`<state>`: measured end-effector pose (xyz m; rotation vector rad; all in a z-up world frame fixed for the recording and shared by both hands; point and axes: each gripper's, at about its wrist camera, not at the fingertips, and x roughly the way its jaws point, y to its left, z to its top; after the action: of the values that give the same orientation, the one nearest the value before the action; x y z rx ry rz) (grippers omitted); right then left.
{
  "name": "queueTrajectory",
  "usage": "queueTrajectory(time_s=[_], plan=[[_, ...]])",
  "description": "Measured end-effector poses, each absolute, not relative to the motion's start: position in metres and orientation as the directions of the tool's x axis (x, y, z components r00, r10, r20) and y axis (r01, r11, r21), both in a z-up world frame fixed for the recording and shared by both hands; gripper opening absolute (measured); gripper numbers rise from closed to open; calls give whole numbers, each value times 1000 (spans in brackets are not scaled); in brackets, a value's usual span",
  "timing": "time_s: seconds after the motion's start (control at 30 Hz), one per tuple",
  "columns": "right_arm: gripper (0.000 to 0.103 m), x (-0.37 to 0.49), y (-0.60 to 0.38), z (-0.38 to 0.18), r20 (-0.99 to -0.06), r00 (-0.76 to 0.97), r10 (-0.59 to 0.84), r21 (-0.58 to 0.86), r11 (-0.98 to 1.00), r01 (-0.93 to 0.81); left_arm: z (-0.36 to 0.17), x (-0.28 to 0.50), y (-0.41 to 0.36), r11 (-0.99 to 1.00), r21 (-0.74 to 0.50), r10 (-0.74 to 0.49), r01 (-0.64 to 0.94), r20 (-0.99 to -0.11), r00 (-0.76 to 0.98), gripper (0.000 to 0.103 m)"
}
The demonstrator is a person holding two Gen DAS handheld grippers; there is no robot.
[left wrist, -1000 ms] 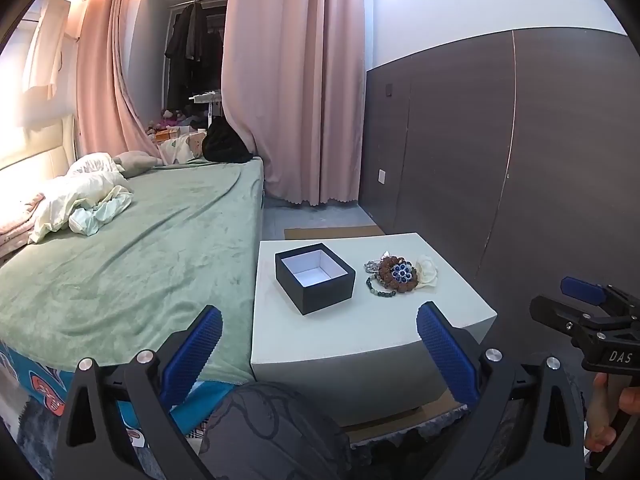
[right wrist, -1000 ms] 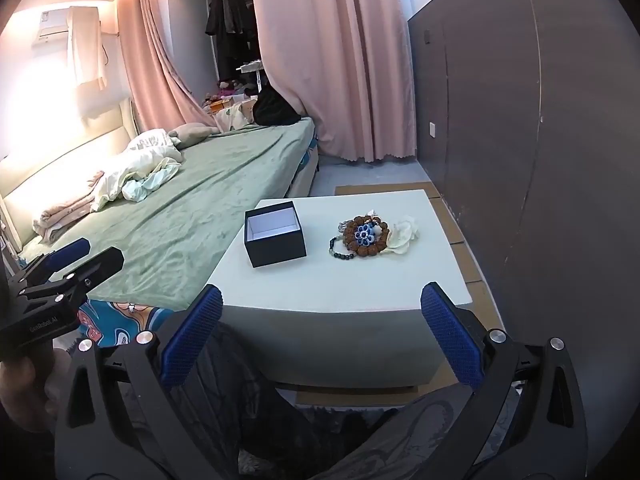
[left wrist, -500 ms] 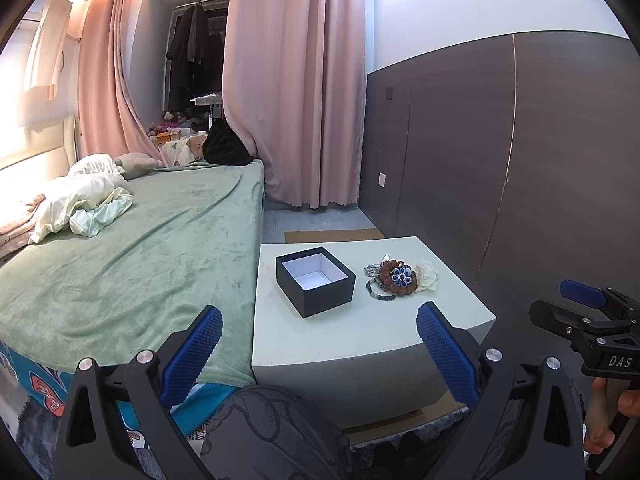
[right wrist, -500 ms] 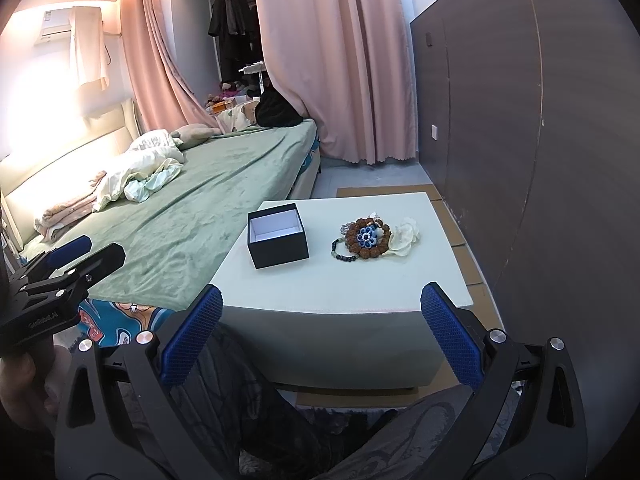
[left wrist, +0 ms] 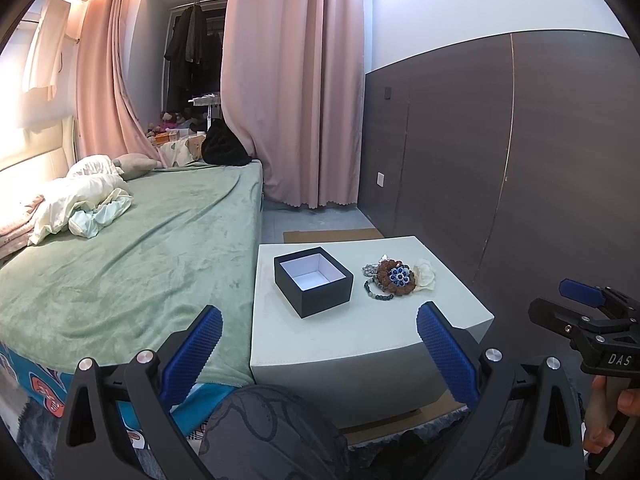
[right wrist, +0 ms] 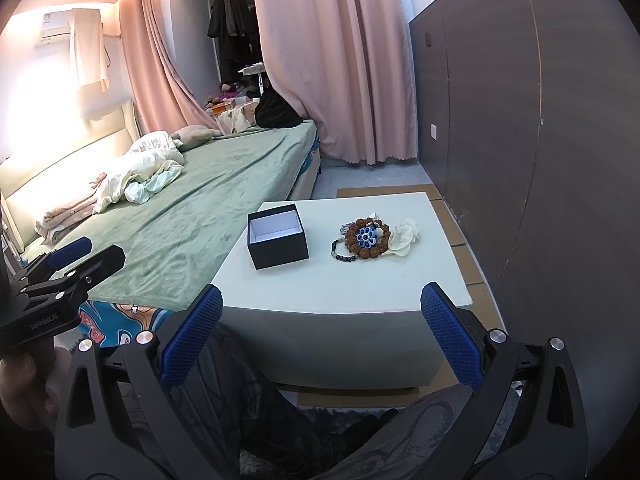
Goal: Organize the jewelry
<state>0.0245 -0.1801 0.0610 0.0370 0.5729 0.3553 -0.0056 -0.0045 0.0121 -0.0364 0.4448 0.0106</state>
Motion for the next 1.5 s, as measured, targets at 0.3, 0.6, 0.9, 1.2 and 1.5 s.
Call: queueTrajectory(time_s=[0.3,0.6,0.9,1.2,1.5], plan=[[99,24,-180,61,-522,781,343,139,938,-319,11,-5,-5,999,-34,3,-20,-429,903,95],[99,21,-177,66,-519,780,349,133,935,-329,12,-2,-11,999,-37,1,-19,-428,904,95],[99,22,-177,66,-528,774,349,131,934,-332,13,-2,-11,999,-41,-6,-13,-433,901,95],[99,27,-179,75,-519,780,350,136,935,-329,23,-2,-11,999,-45,-23,4,-428,903,95],[99,46,-187,70,-519,775,360,169,932,-320,25,14,-11,998,-63,-51,26,-426,903,95]])
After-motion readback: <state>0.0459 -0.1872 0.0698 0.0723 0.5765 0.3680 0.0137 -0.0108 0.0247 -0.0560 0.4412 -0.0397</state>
